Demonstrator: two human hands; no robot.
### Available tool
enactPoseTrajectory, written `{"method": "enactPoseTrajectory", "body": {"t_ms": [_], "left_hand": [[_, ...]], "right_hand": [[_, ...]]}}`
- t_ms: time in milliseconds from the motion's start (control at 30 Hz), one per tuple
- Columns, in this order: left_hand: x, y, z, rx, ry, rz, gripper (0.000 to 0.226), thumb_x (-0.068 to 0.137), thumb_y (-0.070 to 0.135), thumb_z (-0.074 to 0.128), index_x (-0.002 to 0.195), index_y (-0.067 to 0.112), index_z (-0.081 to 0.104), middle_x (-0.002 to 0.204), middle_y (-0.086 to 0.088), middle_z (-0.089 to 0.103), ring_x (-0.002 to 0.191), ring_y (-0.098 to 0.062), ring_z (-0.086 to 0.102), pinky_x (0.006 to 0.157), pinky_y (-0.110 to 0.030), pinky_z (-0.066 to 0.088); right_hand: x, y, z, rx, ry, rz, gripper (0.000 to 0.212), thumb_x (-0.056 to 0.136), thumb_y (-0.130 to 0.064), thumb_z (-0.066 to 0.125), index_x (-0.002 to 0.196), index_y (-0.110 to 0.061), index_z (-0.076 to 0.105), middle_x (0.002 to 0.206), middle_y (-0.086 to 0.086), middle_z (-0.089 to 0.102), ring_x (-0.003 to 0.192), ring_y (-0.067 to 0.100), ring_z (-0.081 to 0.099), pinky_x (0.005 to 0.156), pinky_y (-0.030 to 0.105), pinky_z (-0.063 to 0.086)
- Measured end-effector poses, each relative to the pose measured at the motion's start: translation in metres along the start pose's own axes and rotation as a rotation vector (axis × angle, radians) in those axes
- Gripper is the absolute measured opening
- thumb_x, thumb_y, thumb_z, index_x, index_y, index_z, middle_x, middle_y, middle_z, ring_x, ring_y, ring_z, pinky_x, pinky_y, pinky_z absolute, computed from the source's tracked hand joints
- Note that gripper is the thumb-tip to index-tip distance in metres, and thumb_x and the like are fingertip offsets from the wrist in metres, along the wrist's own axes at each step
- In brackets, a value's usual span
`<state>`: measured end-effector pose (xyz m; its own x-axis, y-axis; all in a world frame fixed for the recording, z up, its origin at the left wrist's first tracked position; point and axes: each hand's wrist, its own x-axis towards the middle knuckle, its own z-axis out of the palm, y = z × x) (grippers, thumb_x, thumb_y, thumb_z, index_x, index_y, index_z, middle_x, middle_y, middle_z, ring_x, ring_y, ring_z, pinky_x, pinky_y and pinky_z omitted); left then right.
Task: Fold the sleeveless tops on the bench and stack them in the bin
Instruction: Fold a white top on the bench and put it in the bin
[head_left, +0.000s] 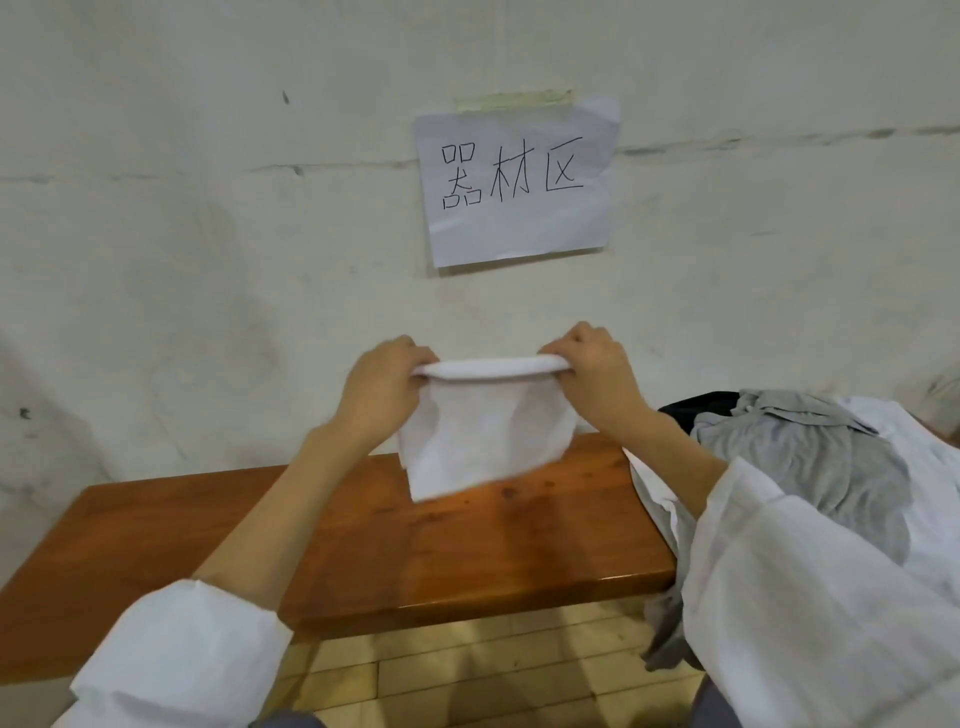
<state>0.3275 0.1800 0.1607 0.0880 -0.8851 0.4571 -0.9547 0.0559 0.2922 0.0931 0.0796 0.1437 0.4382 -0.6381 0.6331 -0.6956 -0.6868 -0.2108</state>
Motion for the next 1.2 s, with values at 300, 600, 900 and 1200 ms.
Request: {"method": "enactPoseTrajectory", "body": {"t_ms": [300, 600, 900, 1200], "left_hand": [[-0.068, -0.028, 0.058, 0.194, -0.387, 0.190, 0.040, 0.075, -0.007, 0.054, 0.109, 0.011, 0.066, 0.104, -0.013, 0.057, 0.098, -0.033, 0.054, 0.076, -0.038, 0.042], [-0.159, -0.040, 0.103, 0.023, -0.736, 0.069, 0.050, 0.089, 0.002, 0.053, 0.127, 0.032, 0.046, 0.121, 0.009, 0.047, 0.101, -0.009, 0.048, 0.088, -0.021, 0.048], [-0.118, -0.068, 0.116, -0.061, -0.383, -0.387, 0.026, 0.098, 0.024, 0.047, 0.118, 0.020, 0.063, 0.120, 0.002, 0.061, 0.102, -0.010, 0.057, 0.086, -0.018, 0.044], [-0.072, -0.101, 0.159, -0.222, -0.200, -0.785, 0.028, 0.090, 0.014, 0.059, 0.115, 0.002, 0.063, 0.118, -0.013, 0.063, 0.111, -0.028, 0.057, 0.091, -0.031, 0.042]], "right_hand": [[-0.087, -0.013, 0.046, -0.143, -0.457, 0.084, 0.043, 0.085, -0.003, 0.051, 0.122, -0.022, 0.061, 0.119, 0.007, 0.051, 0.112, 0.029, 0.045, 0.091, 0.035, 0.033], [-0.187, -0.023, 0.061, -0.030, -0.760, 0.181, 0.037, 0.095, -0.024, 0.051, 0.130, -0.032, 0.044, 0.133, -0.011, 0.044, 0.126, 0.012, 0.038, 0.115, 0.030, 0.019], [-0.140, 0.004, 0.092, 0.154, -0.481, 0.492, 0.024, 0.096, -0.014, 0.049, 0.114, -0.019, 0.064, 0.117, 0.001, 0.058, 0.103, 0.015, 0.055, 0.094, 0.025, 0.047], [-0.087, 0.011, 0.145, -0.082, -0.613, 0.524, 0.042, 0.098, -0.038, 0.041, 0.135, -0.017, 0.043, 0.130, 0.005, 0.049, 0.120, 0.024, 0.047, 0.100, 0.037, 0.038]]}}
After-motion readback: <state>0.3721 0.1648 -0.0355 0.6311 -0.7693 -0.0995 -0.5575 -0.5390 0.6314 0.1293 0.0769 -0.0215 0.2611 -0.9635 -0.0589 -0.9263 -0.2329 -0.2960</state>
